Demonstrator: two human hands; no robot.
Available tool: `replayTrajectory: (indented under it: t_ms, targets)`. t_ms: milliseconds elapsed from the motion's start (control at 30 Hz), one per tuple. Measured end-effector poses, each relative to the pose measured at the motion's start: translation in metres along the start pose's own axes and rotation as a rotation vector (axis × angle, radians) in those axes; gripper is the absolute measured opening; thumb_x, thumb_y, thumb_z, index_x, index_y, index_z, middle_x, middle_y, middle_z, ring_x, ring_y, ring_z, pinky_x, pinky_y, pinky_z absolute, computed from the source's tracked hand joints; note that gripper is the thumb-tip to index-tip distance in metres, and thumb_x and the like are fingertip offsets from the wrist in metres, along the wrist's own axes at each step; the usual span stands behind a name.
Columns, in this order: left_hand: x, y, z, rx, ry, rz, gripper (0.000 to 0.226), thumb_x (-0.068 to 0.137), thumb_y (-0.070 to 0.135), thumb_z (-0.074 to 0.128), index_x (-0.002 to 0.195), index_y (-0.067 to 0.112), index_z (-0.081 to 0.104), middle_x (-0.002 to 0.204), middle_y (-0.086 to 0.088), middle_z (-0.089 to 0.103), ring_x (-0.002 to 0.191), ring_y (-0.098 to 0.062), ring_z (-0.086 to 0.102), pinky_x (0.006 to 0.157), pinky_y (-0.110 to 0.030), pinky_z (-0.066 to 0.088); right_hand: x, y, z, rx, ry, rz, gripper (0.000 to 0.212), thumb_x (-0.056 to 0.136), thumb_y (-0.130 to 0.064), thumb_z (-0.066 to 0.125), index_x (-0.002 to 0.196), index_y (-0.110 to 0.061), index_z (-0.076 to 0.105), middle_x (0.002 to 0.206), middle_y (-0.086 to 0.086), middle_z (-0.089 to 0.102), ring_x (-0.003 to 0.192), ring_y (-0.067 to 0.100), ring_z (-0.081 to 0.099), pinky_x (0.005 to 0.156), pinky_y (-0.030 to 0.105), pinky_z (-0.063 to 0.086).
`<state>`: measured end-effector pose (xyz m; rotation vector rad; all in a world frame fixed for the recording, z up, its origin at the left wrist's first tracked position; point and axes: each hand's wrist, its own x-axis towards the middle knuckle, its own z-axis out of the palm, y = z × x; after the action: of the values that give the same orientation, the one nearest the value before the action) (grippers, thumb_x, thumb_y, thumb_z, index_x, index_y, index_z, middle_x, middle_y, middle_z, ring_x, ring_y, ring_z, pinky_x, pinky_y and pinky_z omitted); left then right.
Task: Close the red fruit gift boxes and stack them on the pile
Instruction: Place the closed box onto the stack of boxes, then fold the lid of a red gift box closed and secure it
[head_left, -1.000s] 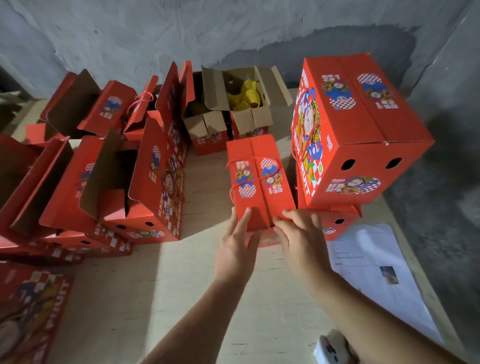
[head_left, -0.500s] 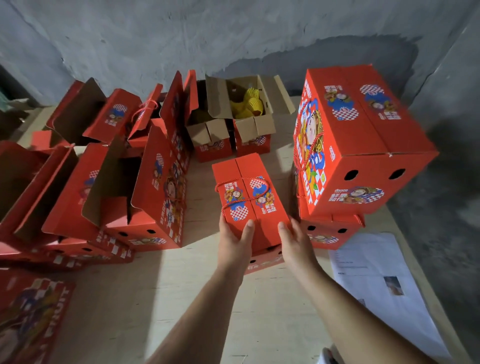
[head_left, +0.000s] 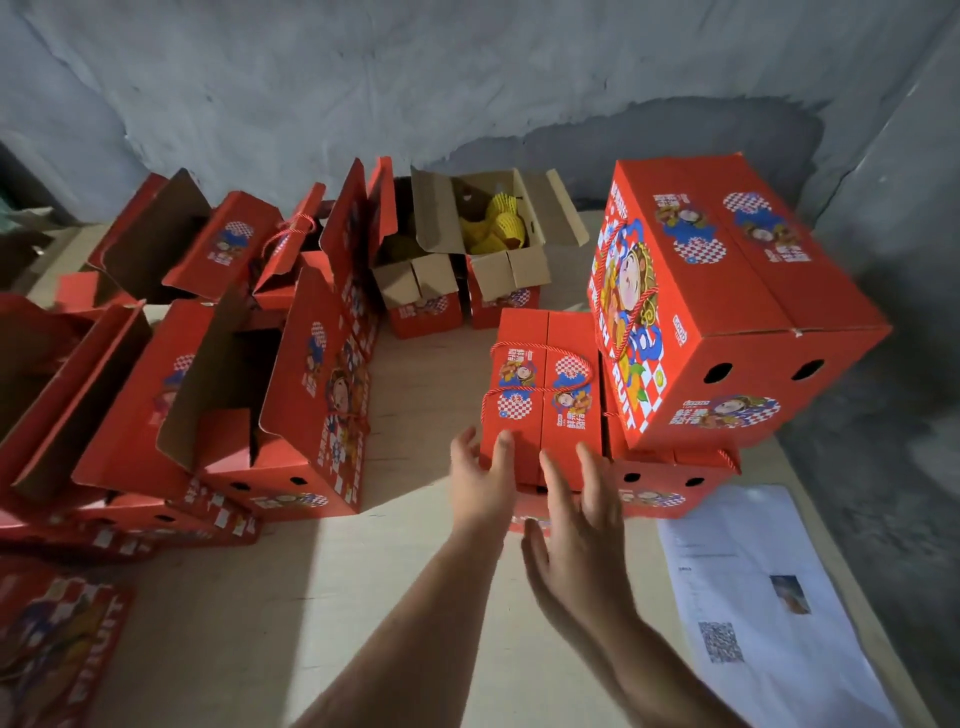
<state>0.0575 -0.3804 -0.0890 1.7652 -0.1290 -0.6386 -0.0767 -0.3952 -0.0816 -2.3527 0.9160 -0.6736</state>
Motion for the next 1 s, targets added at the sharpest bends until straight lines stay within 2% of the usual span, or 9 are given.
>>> replayTrajectory:
  t_ms: [100,200,267,367,433,533,733,900,1000]
  targets:
    - [-0.022,-0.025,-0.002,-0.129,-0.103,0.037,0.042,0.1,0.052,0.057,0.137,0.031,0.058,0.121,0.01,0.075,0.11,-0.009,0.072,0.095,-0.035,0.058,0.022,0.03,-0.015,-0.317,-0.109,-0.153,0.065,0.081,0.002,0.071,0.142,-0.019,0.063,0.148,0.008,0.055,0.133,0.037,0.054,0.101,0.052,0.053]
    - [-0.021,-0.026,-0.003,-0.108,-0.204,0.06,0.064,0.099,0.054,0.057,0.155,0.028,0.037,0.132,0.012,0.068,0.122,-0.008,0.066,0.101,-0.028,0.053,0.034,0.037,-0.022,-0.437,-0.103,-0.202,0.063,0.078,-0.001,0.067,0.135,-0.025,0.066,0.136,0.003,0.062,0.112,0.032,0.06,0.088,0.046,0.057]
    - [-0.013,-0.013,-0.009,-0.016,-0.31,0.026,0.085,0.095,0.051,0.061,0.162,0.016,0.021,0.142,-0.003,0.06,0.13,-0.02,0.061,0.111,-0.042,0.048,0.04,0.031,-0.02,-0.44,-0.056,-0.161,0.059,0.077,0.001,0.064,0.131,-0.02,0.068,0.133,0.007,0.063,0.109,0.035,0.06,0.091,0.048,0.056]
    - [-0.005,0.012,-0.042,0.389,-0.478,0.183,0.066,0.096,0.053,0.054,0.154,0.023,0.04,0.137,-0.004,0.065,0.126,-0.025,0.063,0.107,-0.043,0.049,0.04,0.011,-0.013,-0.388,-0.03,-0.058,0.058,0.076,0.004,0.071,0.131,-0.012,0.066,0.136,0.013,0.061,0.121,0.042,0.056,0.101,0.055,0.05]
    - [-0.004,0.019,-0.074,0.541,-0.353,0.286,0.05,0.103,0.042,0.057,0.149,0.024,0.05,0.141,0.003,0.064,0.129,-0.016,0.06,0.108,-0.036,0.048,0.033,-0.008,-0.002,-0.304,-0.059,-0.048,0.062,0.075,0.0,0.075,0.135,-0.01,0.063,0.14,0.013,0.057,0.128,0.042,0.051,0.108,0.057,0.044]
    - [-0.02,0.022,-0.133,0.36,-0.06,0.409,0.04,0.103,0.02,0.06,0.143,0.021,0.058,0.138,0.009,0.063,0.127,-0.004,0.058,0.109,-0.034,0.049,0.018,-0.05,0.029,-0.133,-0.184,-0.109,0.067,0.079,-0.003,0.072,0.144,-0.011,0.055,0.147,0.009,0.051,0.136,0.036,0.047,0.113,0.049,0.039]
    - [-0.022,0.034,-0.273,0.389,0.421,0.563,0.043,0.093,0.003,0.063,0.132,0.021,0.062,0.13,0.004,0.054,0.121,-0.016,0.049,0.105,-0.033,0.041,0.018,-0.168,0.098,0.163,-0.348,-0.158,0.065,0.092,-0.01,0.063,0.153,-0.016,0.042,0.152,0.004,0.047,0.139,0.025,0.044,0.116,0.036,0.039]
    - [0.018,0.034,-0.338,0.562,0.402,0.619,0.048,0.09,0.002,0.07,0.138,0.008,0.062,0.139,-0.011,0.058,0.132,-0.028,0.051,0.115,-0.034,0.033,0.026,-0.268,0.155,0.298,-0.316,-0.233,0.075,0.09,-0.01,0.061,0.157,-0.026,0.032,0.156,-0.003,0.042,0.14,0.02,0.044,0.11,0.036,0.045]
    - [0.044,0.028,-0.351,0.647,0.204,0.495,0.053,0.098,0.01,0.06,0.149,0.006,0.05,0.148,-0.015,0.056,0.139,-0.033,0.048,0.118,-0.04,0.033,0.052,-0.283,0.186,0.03,-0.42,-0.08,0.097,0.092,-0.014,0.063,0.165,-0.019,0.0,0.172,0.009,0.008,0.158,0.026,0.011,0.126,0.038,0.02]
